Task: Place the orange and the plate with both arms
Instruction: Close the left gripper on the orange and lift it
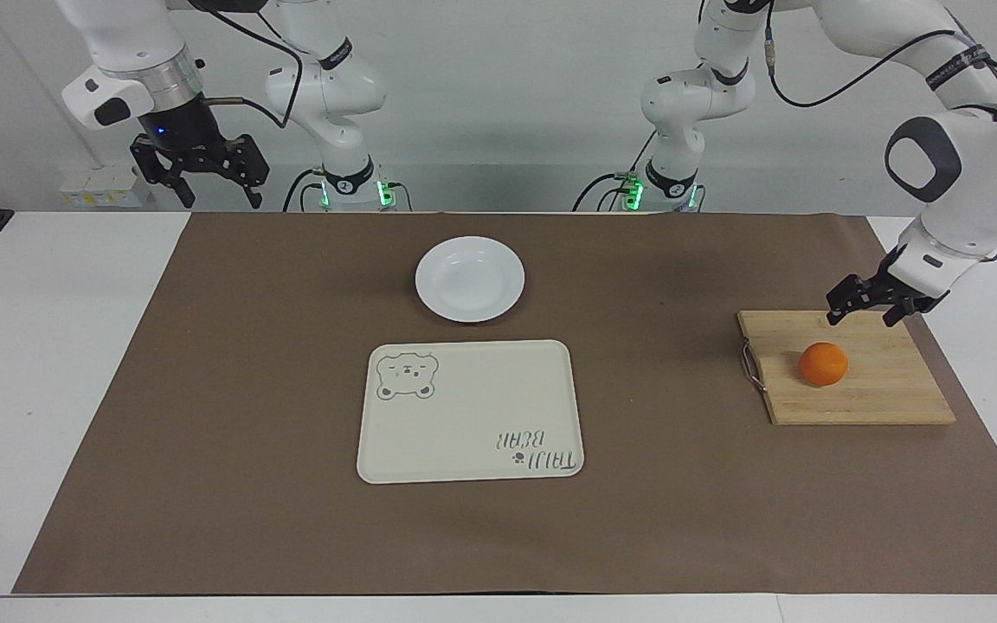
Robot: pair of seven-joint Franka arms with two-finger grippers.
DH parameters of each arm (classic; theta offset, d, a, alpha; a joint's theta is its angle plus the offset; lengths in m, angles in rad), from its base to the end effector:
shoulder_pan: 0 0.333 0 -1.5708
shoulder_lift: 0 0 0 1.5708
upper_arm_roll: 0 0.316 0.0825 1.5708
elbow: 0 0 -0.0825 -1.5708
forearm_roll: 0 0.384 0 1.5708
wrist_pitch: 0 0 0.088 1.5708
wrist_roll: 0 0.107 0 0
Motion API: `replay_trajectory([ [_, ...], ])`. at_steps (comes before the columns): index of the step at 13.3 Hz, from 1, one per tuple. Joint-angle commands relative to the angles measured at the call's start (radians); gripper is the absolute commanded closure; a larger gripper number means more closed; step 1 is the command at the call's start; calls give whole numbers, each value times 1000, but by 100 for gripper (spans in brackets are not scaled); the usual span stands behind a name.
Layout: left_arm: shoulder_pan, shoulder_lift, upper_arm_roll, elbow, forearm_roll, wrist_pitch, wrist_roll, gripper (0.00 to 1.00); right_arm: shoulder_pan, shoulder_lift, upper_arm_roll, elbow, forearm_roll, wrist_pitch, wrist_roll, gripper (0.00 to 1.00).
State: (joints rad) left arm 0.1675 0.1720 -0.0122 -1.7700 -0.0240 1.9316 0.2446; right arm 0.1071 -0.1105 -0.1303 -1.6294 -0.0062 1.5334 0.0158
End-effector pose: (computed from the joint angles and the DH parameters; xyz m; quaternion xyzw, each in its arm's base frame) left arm 0.6029 0.0931 0.4599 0.9991 -0.0403 -0.0027 0.0130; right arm 0.5159 -0.0168 0.6522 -0.9998 0.0193 -0.0068 0.0040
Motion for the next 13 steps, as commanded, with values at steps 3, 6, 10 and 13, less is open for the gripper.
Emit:
replay_trajectory([
  [3,12,41,-8,-114,13,199,13,0,-10,-3,8,2,-8,-10,21,0],
  [6,12,95,-8,-120,13,240,15,0,-10,-3,8,2,-6,-10,19,0],
  [10,33,128,-8,-181,15,365,59,0,-10,-3,8,2,-6,-9,19,0],
  [13,33,147,-8,-183,15,362,55,0,-10,-3,8,2,-8,-9,19,0],
])
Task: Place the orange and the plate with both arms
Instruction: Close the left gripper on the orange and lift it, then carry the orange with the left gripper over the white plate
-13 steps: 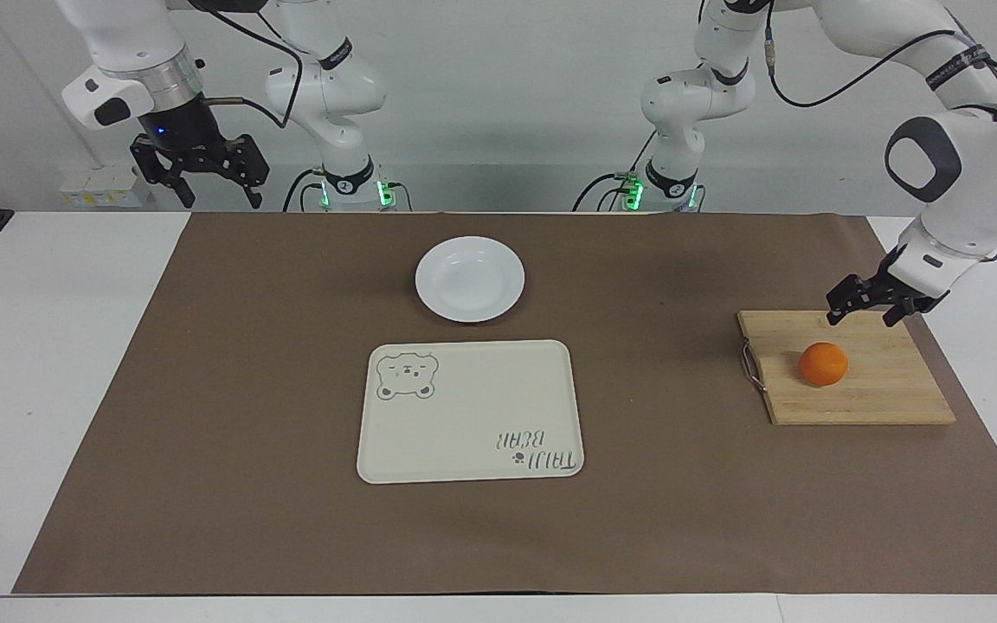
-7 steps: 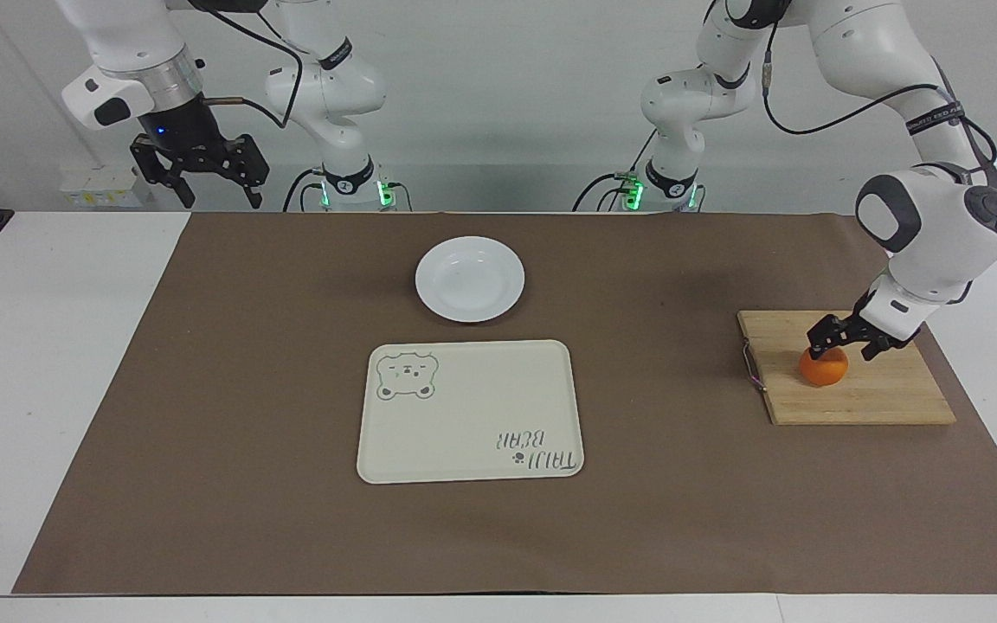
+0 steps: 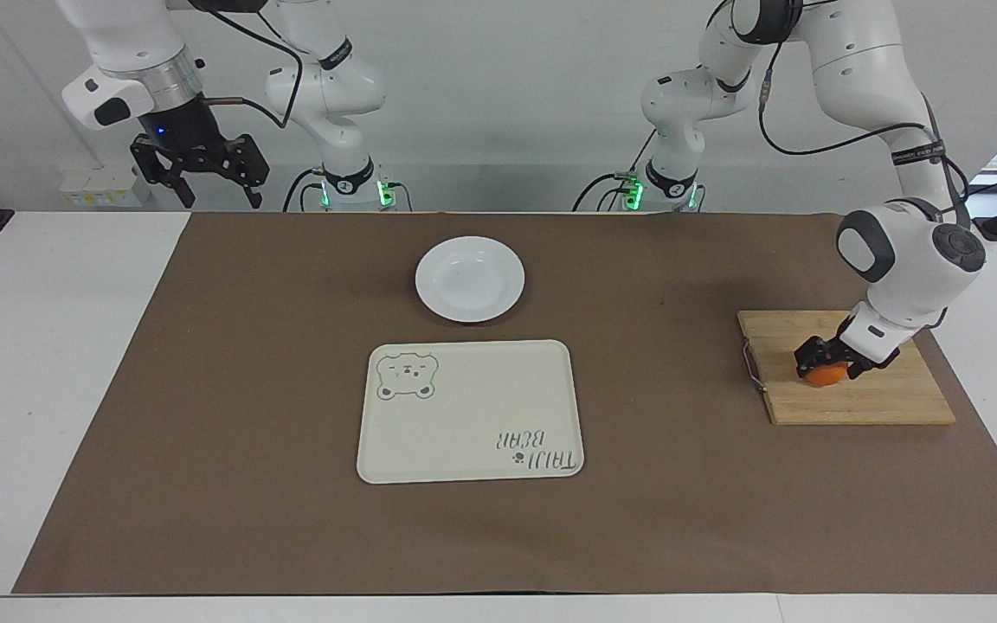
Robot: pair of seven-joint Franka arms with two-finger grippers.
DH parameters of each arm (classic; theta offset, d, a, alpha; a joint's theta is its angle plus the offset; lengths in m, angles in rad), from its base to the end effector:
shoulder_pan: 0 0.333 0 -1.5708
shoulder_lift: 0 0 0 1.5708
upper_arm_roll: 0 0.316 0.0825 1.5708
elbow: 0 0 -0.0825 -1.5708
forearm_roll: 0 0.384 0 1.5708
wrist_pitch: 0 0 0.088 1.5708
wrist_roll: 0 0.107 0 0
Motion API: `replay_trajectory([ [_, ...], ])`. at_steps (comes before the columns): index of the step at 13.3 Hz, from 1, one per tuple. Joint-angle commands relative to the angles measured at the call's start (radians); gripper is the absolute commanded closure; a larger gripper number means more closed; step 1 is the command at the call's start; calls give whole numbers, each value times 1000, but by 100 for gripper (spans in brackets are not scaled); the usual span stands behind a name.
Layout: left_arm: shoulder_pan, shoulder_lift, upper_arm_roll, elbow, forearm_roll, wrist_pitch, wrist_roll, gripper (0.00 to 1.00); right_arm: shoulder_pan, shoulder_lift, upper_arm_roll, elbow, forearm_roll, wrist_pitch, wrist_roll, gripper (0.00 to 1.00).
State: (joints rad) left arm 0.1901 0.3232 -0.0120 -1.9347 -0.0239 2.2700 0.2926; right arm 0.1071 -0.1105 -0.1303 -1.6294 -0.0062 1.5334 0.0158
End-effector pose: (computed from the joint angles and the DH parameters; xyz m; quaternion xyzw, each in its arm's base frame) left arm 0.6074 0.1091 0.3207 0.9987 -0.0493 0.0085 0.0094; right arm 0.5159 -0.0168 0.6522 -0.9998 0.0193 -0.0068 0.0040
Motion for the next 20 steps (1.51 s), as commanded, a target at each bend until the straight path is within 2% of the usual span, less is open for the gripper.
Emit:
replay_trajectory([
  [1,11,-4,-6,-15,15,13,-1,39,-10,-3,8,2,-6,-10,21,0],
  [2,11,-4,-8,-10,15,3,-3,74,-10,-3,8,2,-6,-10,21,0],
  [3,9,-10,-6,-6,15,-10,-4,88,-10,-3,8,2,-6,-10,21,0],
  [6,9,-58,-6,22,15,-87,-6,90,-10,-3,8,2,-6,-10,21,0],
  [9,-9,-91,-6,111,16,-223,-81,90,-10,-3,8,2,-6,-10,19,0],
  [15,-12,-184,-19,221,30,-441,-173,92,-10,-3,8,2,-6,-10,21,0],
  [17,-66,-197,-25,275,73,-529,-223,98,-10,-3,8,2,-8,-10,19,0],
  [20,-168,-222,-26,273,73,-555,-328,100,-10,-3,8,2,-6,-9,21,0],
])
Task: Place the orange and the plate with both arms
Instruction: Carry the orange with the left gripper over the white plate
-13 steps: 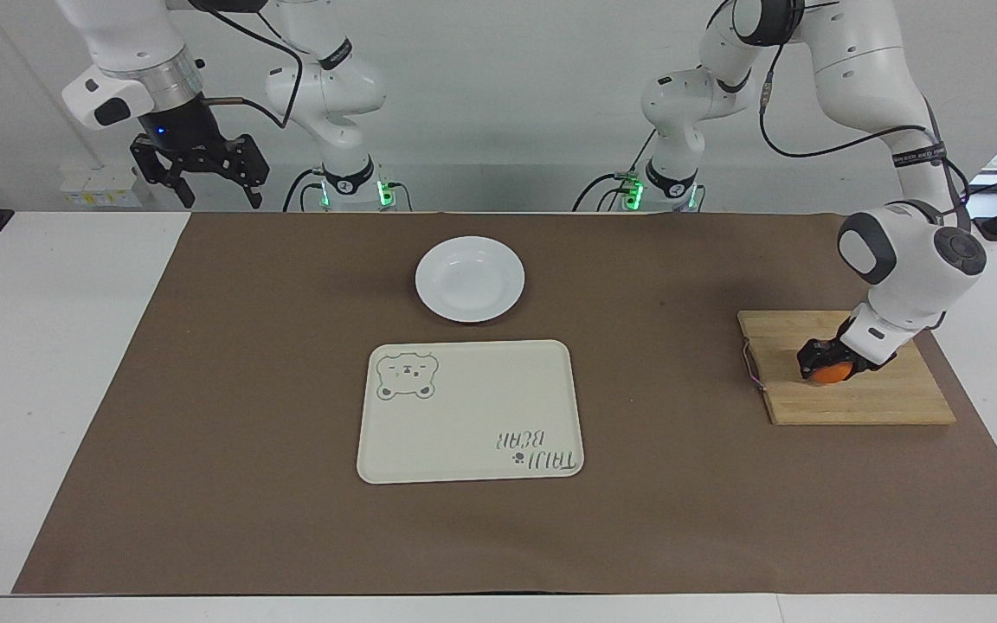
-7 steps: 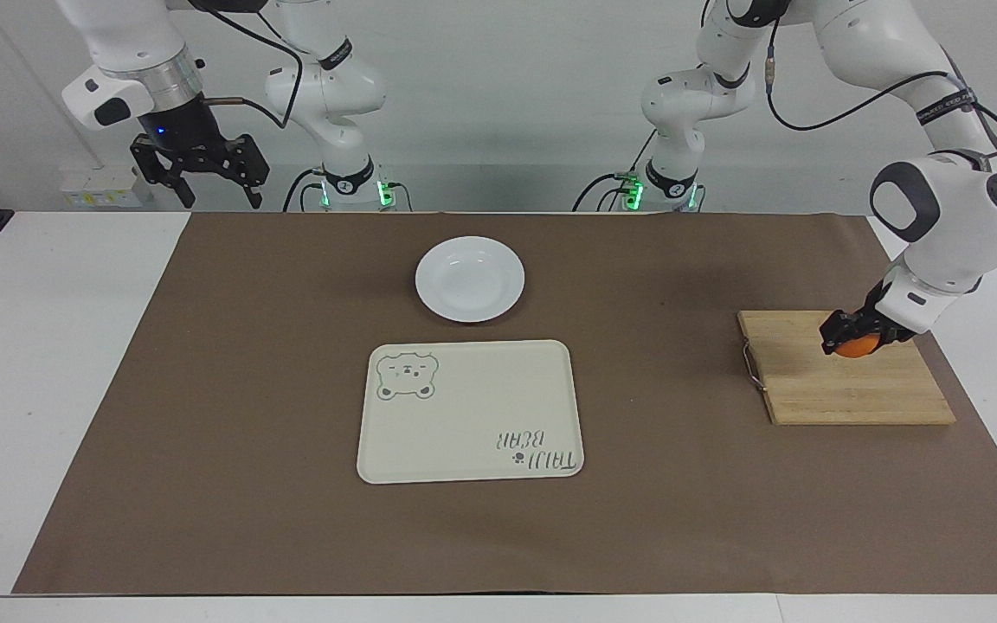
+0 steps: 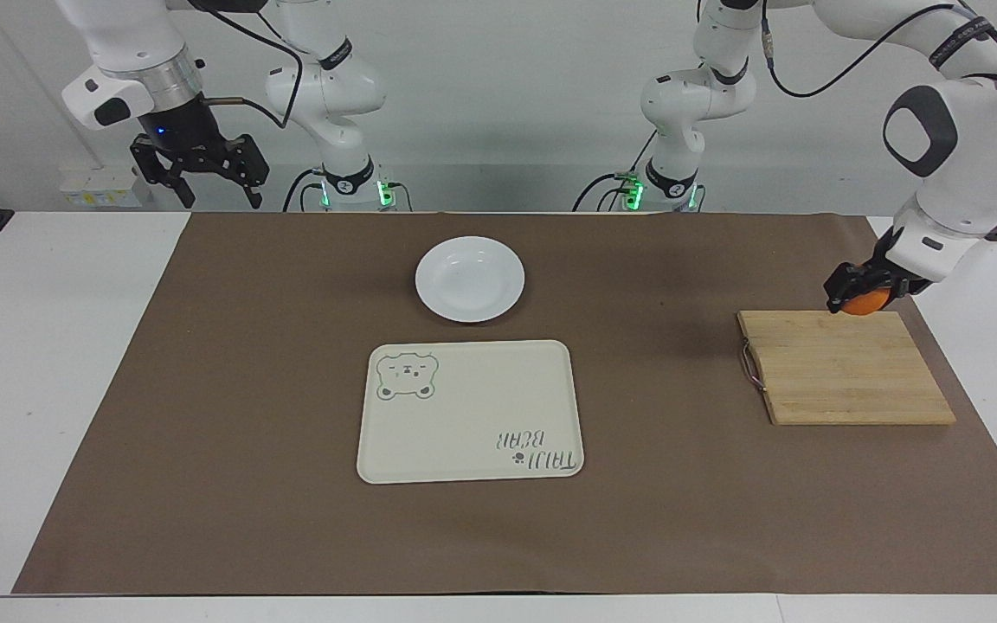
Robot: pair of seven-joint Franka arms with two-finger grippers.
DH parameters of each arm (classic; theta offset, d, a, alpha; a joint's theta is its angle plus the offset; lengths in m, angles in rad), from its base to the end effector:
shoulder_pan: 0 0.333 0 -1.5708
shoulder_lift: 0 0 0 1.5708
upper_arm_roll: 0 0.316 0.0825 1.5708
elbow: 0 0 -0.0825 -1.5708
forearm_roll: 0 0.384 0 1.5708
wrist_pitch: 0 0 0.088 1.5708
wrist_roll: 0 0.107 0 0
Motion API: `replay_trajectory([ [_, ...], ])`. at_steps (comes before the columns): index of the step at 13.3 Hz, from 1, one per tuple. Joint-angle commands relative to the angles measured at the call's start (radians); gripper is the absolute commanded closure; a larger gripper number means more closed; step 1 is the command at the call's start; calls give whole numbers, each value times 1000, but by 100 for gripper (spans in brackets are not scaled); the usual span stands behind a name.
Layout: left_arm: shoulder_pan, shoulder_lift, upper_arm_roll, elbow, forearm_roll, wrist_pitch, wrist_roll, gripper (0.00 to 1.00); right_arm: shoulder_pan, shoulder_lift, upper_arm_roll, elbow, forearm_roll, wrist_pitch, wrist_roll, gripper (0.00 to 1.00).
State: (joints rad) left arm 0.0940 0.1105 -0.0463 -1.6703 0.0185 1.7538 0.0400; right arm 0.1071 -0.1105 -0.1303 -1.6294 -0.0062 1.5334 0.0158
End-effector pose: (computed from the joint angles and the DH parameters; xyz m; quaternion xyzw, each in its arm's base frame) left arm 0.5939 0.0312 0.5293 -0.9999 -0.0022 0.0137 0.0059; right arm 0.5159 -0.0168 0.6522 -0.9998 0.0193 -0.0068 0.0040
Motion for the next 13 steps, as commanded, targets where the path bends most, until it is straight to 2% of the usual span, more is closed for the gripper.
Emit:
replay_trajectory([
  [1,-123,-11,8,6,31,-46,-138,100,-10,-3,8,2,-6,-10,19,0],
  [7,-364,-37,-1,-14,8,-43,-492,100,-10,-3,8,2,-6,-10,21,0],
  [10,-442,-48,-1,-25,-63,-27,-592,100,-10,-3,8,2,-6,-10,19,0],
  [13,-513,-70,-1,-70,-103,55,-693,100,-10,-3,8,2,-6,-10,21,0],
])
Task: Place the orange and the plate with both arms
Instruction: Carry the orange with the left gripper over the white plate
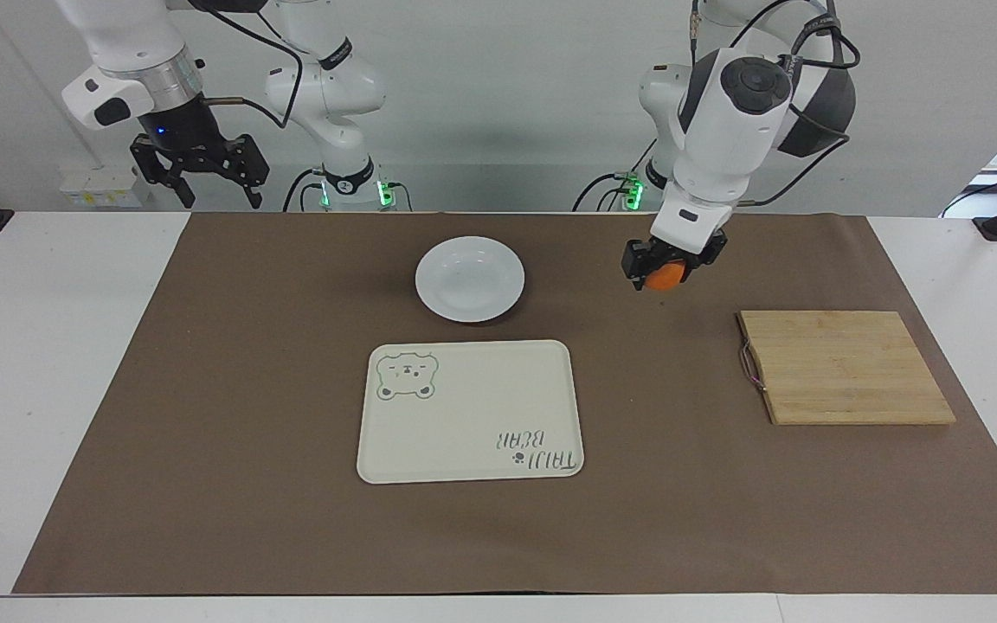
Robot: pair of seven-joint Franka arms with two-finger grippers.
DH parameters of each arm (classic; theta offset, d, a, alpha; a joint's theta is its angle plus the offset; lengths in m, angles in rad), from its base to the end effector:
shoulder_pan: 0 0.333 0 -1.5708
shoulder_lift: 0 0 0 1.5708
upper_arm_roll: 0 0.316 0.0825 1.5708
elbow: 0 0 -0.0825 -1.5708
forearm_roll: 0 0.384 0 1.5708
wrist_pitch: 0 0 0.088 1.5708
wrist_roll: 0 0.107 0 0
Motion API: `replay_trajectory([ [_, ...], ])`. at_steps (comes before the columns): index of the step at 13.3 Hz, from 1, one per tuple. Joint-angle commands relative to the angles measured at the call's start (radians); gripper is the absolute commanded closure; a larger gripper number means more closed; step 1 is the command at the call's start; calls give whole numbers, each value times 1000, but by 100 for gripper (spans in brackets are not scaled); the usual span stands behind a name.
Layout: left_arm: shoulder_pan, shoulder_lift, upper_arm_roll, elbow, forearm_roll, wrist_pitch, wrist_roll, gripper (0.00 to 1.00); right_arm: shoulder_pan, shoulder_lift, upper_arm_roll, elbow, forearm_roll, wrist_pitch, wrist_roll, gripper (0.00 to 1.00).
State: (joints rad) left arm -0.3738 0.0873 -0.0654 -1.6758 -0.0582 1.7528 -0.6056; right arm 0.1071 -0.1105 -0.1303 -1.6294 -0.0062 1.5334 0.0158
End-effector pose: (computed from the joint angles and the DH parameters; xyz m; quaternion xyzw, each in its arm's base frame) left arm 0.5317 -0.2541 0.5406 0.9956 0.0886 -0.0201 0.0247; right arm 0.5159 -0.0168 0.6522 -0.9998 0.0193 -0.0068 0.0040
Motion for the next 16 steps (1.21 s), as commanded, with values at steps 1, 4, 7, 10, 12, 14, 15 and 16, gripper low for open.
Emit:
replay_trajectory([
  [1,-71,-50,18,-80,-29,66,-72,100,-10,-3,8,2,-6,-9,19,0],
  [4,-152,-50,18,-140,-31,151,-152,100,-10,-3,8,2,-8,-10,21,0],
  [7,-229,-43,18,-160,-31,200,-213,100,-10,-3,8,2,-8,-10,21,0],
  [10,-328,-12,18,-206,-31,302,-288,100,-10,-3,8,2,-6,-10,21,0],
  [12,-373,0,18,-240,-31,365,-303,100,-10,-3,8,2,-6,-10,21,0],
  [14,-424,35,18,-251,-31,413,-341,100,-10,-3,8,2,-6,-10,21,0],
  [15,-454,57,18,-251,-31,456,-367,100,-10,-3,8,2,-8,-10,21,0],
  [16,-477,75,18,-251,-31,488,-382,100,-10,-3,8,2,-6,-10,21,0],
])
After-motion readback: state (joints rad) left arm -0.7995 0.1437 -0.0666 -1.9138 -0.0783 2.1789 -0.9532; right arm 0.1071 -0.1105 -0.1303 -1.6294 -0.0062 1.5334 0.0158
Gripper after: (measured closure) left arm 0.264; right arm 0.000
